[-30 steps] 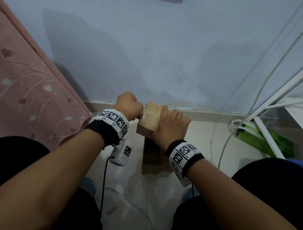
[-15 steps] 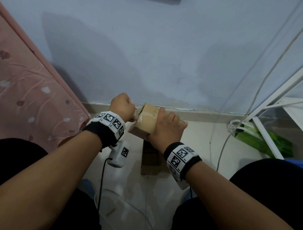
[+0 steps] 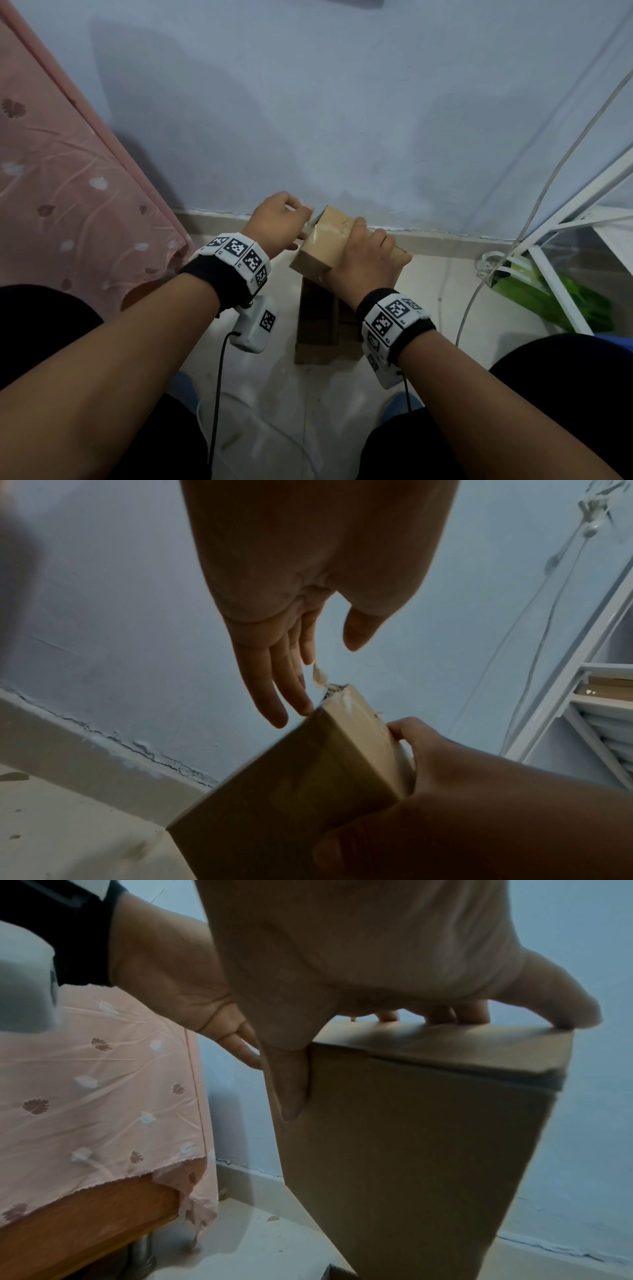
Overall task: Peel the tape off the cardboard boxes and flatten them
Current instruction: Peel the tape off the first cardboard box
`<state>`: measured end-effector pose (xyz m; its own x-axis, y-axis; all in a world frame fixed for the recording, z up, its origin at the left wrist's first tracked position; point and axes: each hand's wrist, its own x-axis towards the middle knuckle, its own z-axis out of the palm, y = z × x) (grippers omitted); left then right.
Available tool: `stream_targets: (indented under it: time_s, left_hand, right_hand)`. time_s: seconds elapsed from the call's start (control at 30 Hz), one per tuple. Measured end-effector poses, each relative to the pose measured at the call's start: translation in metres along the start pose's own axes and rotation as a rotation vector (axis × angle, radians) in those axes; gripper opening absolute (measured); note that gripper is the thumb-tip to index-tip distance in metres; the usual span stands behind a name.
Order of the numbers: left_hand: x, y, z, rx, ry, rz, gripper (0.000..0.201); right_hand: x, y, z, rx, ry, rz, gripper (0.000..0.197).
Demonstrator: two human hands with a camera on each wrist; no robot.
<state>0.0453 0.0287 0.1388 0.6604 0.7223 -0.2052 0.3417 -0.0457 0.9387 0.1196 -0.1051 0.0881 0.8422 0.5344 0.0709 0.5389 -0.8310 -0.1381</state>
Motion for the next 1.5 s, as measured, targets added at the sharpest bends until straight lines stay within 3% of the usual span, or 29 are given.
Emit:
stream_targets:
  time_s: [0.23,0.47,0.57,0.67,0.77,0.9,1.0,1.1,1.23,1.33,1.4,1.5]
  left_hand:
    - [-0.001,-0.001,-0.004,-0.047,0.089,-0.023,0.021]
    - [-0.004,0.009,-0.010,-0.135,0.047,-0.102,0.019]
    - [-0.007,0.014,-0.011,-0.271,0.025,-0.167,0.021]
    - [-0.004,0.018,-0.014,-0.363,0.034,-0.226,0.015]
    - [-0.002,0.015,-0.014,-0.402,0.082,-0.261,0.025]
    - [-0.003,0.011,-0.013,-0.412,0.219,-0.237,0.027]
    - [-0.004,0.010,-0.013,-0.480,0.263,-0.193,0.006]
    - [-0.004,0.008,-0.013,-0.584,0.214,-0.079,0.007]
    - [0.004,0.009,-0.015,-0.673,0.174,-0.086,0.011]
    - [0.008,0.010,-0.015,-0.580,0.200,-0.144,0.016]
    - [0.006,0.007,-0.012,-0.415,0.177,-0.045,0.018]
    - [-0.001,-0.001,-0.008,0.020,0.074,0.170,0.034]
  right_hand:
    - [-0.002,-0.004,0.006,0.017,0.071,-0.035,0.105]
    - [-0.003,-0.008,0.005,0.151,-0.059,0.026,0.104]
    - [-0.005,-0.006,-0.004,0.227,-0.131,0.080,0.109]
    - [-0.005,-0.004,-0.009,0.282,-0.128,0.089,0.112]
    - [-0.003,-0.006,-0.010,0.322,-0.124,0.084,0.110]
    - [-0.003,-0.009,-0.009,0.360,-0.140,0.097,0.115]
    - [-0.004,-0.011,-0.009,0.359,-0.144,0.079,0.113]
    - [-0.004,-0.012,-0.010,0.362,-0.144,0.060,0.114]
    - [-0.002,-0.011,-0.013,0.351,-0.104,0.022,0.114]
    - [-0.004,-0.012,-0.009,0.295,-0.036,-0.033,0.113]
    - [-0.004,-0.012,-0.003,0.232,0.025,-0.038,0.113]
    - [0.000,-0.009,0.000,0.116,0.124,-0.039,0.109]
